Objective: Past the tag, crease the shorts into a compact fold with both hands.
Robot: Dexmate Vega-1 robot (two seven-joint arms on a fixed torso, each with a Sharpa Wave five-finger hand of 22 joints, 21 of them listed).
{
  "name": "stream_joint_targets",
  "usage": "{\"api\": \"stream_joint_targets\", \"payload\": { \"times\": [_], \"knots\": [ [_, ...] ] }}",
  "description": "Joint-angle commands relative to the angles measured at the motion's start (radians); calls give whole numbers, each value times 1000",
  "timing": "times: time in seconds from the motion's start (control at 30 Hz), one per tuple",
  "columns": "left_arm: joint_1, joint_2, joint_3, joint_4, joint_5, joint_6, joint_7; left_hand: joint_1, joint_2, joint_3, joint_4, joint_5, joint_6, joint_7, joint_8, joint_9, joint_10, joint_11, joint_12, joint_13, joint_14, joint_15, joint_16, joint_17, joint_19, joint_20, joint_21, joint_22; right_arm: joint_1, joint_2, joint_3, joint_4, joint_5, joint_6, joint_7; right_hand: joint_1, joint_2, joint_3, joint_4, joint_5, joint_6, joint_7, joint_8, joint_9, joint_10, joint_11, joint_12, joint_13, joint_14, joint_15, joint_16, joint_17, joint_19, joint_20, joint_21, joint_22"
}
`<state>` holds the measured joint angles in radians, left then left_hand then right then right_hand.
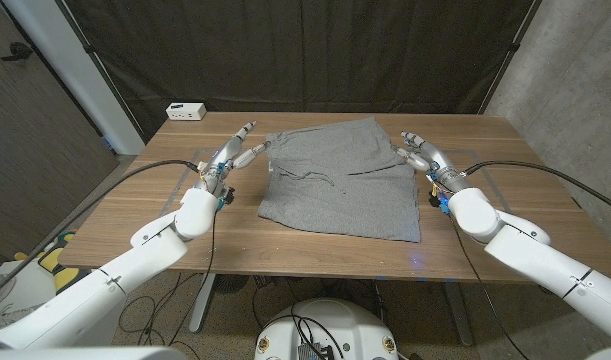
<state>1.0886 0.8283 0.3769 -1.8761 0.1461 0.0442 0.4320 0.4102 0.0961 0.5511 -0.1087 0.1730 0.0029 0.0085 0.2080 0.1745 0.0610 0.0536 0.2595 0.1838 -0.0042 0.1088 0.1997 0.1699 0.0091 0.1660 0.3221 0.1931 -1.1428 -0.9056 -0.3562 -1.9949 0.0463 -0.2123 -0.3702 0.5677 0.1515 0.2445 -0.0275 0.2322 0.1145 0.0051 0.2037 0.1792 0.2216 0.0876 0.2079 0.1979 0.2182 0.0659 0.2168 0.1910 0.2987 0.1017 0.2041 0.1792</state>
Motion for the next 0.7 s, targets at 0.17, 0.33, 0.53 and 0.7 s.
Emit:
{"api": "stream_joint_targets", "payload": {
  "times": [0.17, 0.33, 0.53, 0.7],
  "knots": [
    [66, 56, -15, -104, 122, 93, 17, 11, -5, -2, -9, 0, 20, -1, 2, 4, 26, -8, 1, 5, 10, 1, -4, 5, 5, -1, -1, 3, -53, -57, -9, -136, -129, -177, -21, 13, 4, 6, -7, -8, 12, -3, 2, 6, 11, -6, 9, 2, 10, -9, 6, 5, 10, -5, 11, 2],
    [90, 72, -25, -132, 142, 119, 12, 11, -7, -4, -12, 0, 25, -3, 1, 4, 34, -13, 2, 5, 12, 1, -4, 5, 5, -1, -2, 4, -66, -76, -24, -174, -178, -235, -21, 16, 4, 8, -10, -12, 17, -3, 3, 6, 17, -7, 10, 2, 13, -14, 7, 6, 15, -6, 12, 2],
    [116, 90, -32, -166, 175, 157, 7, 12, -9, -7, -15, 0, 29, -2, 0, 4, 35, -14, 0, 6, 13, -1, -5, 5, 2, 0, -5, 4, -86, -95, -29, -213, -216, -295, -19, 17, 6, 10, -11, -15, 21, -4, 3, 7, 20, -8, 10, 2, 17, -20, 7, 7, 19, -7, 13, 2],
    [135, 109, -35, -195, 200, 187, -6, 12, -10, -9, -17, 0, 35, -1, 1, 4, 42, -16, 0, 6, 18, -4, -4, 5, 2, 2, -5, 4, -109, -103, -32, -242, -240, -334, -25, 18, 7, 13, -13, -18, 23, -5, 4, 7, 21, -12, 9, 3, 22, -26, 8, 7, 21, -9, 13, 1]
  ]
}}
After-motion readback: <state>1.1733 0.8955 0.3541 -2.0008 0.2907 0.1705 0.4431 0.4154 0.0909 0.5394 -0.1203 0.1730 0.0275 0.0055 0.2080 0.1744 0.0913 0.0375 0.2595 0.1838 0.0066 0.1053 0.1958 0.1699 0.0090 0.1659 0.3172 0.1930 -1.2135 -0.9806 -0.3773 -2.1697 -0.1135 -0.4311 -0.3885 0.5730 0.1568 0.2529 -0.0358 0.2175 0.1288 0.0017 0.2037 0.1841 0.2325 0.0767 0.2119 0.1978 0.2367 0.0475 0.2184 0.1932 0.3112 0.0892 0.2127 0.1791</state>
